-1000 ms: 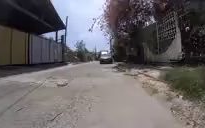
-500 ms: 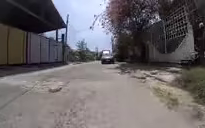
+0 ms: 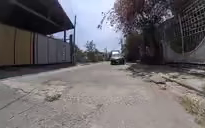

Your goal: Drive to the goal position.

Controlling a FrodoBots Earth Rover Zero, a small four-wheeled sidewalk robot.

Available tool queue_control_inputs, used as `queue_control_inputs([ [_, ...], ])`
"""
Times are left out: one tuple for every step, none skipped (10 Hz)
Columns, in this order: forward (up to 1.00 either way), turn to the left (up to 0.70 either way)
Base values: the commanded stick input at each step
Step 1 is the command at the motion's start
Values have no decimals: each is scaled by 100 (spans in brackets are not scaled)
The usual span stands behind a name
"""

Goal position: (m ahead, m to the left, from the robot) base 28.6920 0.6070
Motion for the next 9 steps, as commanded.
queue_control_inputs([
  [100,0],
  [100,0],
  [100,0],
  [100,0],
  [100,0],
  [100,0],
  [100,0],
  [100,0],
  [100,-11],
])
